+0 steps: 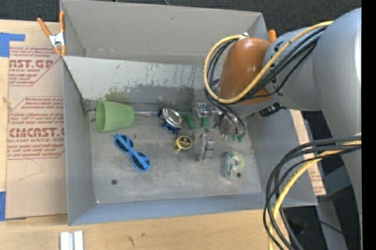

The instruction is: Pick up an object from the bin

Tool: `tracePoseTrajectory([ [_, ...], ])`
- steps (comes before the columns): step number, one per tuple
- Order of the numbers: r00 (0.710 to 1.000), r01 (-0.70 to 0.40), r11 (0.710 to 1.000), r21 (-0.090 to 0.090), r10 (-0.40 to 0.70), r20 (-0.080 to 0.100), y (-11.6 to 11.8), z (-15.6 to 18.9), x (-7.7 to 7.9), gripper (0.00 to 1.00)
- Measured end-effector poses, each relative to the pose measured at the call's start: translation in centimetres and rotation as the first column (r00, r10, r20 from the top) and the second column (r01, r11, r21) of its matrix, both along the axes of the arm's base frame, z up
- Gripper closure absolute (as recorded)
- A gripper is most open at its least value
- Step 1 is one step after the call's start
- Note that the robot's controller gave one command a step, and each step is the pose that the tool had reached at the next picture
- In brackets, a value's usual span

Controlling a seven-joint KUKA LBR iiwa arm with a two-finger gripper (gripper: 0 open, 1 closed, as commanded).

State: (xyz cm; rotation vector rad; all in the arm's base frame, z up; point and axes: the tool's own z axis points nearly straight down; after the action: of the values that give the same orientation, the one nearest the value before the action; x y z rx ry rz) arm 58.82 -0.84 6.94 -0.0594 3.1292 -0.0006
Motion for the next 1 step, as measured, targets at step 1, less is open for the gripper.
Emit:
tracePoseTrajectory([
  [1,1.000,0.016,1.000,0.002,-0.016,-0.009,2.35,3.21,-1.93,0.00],
])
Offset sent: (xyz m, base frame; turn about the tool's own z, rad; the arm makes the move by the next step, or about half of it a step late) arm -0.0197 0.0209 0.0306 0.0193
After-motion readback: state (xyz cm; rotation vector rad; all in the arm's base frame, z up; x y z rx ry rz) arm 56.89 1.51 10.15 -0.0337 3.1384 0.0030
